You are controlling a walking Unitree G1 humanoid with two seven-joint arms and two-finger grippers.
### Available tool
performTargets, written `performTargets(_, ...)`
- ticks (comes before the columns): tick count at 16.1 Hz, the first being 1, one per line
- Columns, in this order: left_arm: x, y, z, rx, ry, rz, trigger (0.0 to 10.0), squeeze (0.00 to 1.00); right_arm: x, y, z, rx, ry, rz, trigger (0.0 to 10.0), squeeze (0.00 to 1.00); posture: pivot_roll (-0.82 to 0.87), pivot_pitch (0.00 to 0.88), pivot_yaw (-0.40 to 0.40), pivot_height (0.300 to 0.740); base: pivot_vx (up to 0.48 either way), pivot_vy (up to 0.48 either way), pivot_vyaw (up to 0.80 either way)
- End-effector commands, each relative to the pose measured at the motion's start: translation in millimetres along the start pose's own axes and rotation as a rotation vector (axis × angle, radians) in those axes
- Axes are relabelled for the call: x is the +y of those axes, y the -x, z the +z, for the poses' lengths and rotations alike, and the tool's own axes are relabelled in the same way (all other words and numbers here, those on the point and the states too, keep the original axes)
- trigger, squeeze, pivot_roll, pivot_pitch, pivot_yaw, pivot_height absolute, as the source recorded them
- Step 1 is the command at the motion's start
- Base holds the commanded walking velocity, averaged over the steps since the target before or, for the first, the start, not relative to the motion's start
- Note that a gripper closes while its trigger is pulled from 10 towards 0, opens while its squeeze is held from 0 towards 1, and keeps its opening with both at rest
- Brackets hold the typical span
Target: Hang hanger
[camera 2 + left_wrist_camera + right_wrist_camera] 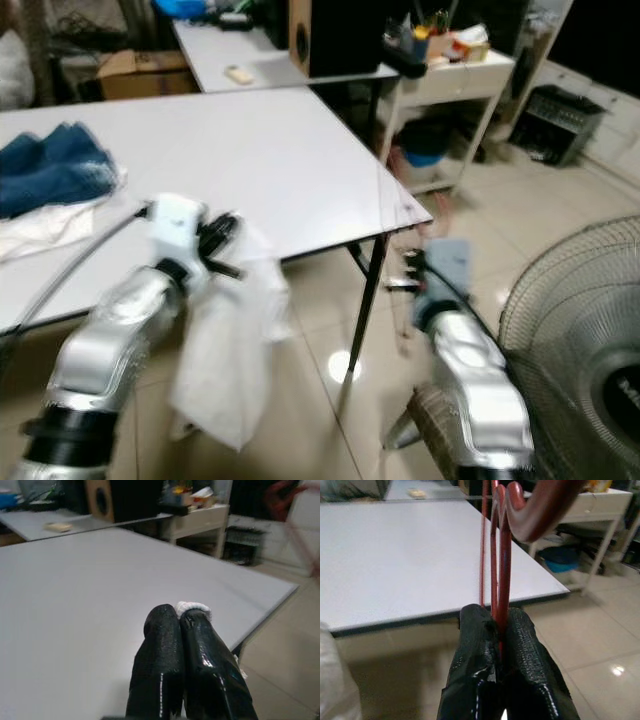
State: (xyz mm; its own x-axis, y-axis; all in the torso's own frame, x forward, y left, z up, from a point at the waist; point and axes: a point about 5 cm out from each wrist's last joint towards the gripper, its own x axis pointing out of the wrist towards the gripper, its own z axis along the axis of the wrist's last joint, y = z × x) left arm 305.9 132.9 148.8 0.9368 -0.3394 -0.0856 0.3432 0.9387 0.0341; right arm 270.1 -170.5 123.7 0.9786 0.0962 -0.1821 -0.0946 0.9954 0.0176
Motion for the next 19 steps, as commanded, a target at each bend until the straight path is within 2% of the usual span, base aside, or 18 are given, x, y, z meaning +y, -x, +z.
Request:
performTargets(1,-7.6,-3.4,6.2,-0.028,-0.003,-0.021,10.0,0.0,-9.1,1.3,2.5,-0.007,0.018,-0.029,10.0,0.0,-0.14,0.0,-0.024,0.74,0.304,0.0,0.0)
performTargets(13,-3.7,-1.4,5.3,-0.022,-0.022,-0.01,10.0,0.0,-6.4,-0.9,0.4,0.0,0.011,-0.017,10.0,0.0,-0.13,0.0,-0.022,0.74,0.3,0.0,0.0)
performTargets(14,-3.6,-2.8,6.1,-0.025,-0.022,-0.011,10.0,0.0,-6.2,-0.7,0.9,0.011,0.056,-0.005,10.0,0.0,-0.14,0.0,-0.019,0.74,0.296,0.0,0.41)
performTargets(16,-4.7,-4.9,7.0,-0.029,-0.023,-0.015,10.0,0.0,-6.1,-1.4,0.7,0.016,0.087,-0.001,10.0,0.0,-0.14,0.0,-0.016,0.74,0.296,0.0,0.61)
performTargets(19,-7.0,-11.9,12.9,-0.049,-0.026,-0.038,10.0,0.0,-11.2,-0.5,7.1,-0.022,0.052,-0.019,10.0,0.0,-0.16,0.0,-0.011,0.74,0.298,0.0,0.27)
